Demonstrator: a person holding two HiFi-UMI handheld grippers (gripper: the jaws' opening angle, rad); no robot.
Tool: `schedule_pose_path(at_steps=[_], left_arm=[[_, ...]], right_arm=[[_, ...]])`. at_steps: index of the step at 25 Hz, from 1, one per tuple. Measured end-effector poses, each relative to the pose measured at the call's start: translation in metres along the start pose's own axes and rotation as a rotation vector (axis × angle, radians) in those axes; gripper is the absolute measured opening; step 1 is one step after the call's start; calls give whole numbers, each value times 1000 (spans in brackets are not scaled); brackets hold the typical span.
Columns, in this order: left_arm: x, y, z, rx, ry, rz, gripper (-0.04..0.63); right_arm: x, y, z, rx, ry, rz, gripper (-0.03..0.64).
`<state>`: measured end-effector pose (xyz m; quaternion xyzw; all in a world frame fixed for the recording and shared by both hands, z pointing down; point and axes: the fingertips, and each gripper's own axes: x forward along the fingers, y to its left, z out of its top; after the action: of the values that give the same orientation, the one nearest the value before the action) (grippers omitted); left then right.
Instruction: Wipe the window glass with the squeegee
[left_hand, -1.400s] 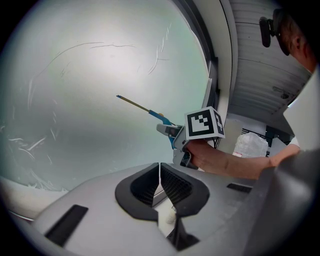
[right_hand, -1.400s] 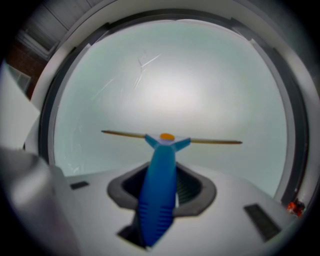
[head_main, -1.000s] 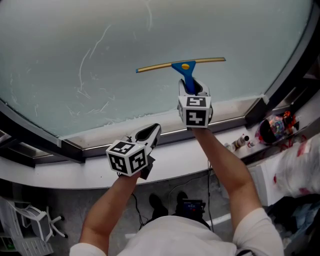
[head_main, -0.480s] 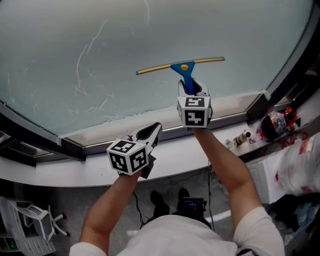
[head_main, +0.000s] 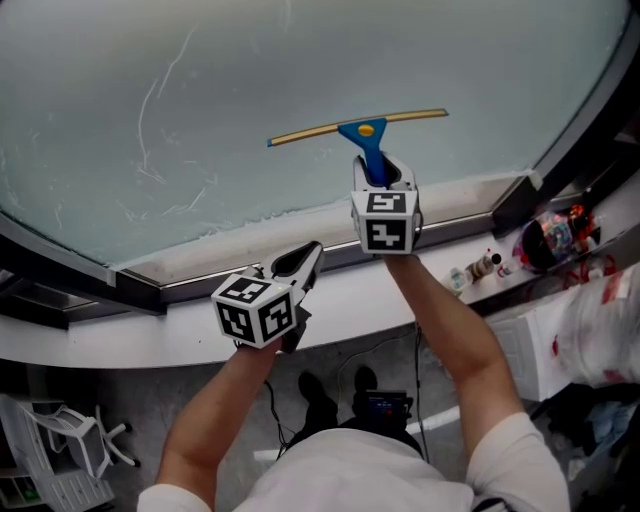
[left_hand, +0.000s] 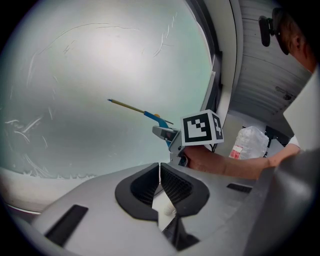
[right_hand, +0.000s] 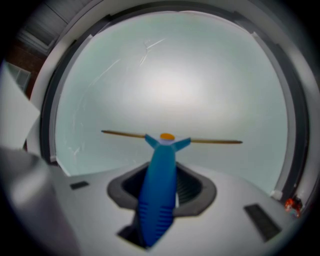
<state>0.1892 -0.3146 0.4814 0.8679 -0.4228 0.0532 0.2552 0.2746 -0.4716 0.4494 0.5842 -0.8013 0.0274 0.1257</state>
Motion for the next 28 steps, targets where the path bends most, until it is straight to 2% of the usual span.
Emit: schedule_pose_path(at_steps=[21, 28], left_arm=[[21, 20, -32, -26, 55, 9, 34], [23, 19, -47, -39, 77, 10, 34]], right_arm=[[13, 4, -41, -13, 1, 14, 141], [15, 6, -65, -1, 43, 19, 140]])
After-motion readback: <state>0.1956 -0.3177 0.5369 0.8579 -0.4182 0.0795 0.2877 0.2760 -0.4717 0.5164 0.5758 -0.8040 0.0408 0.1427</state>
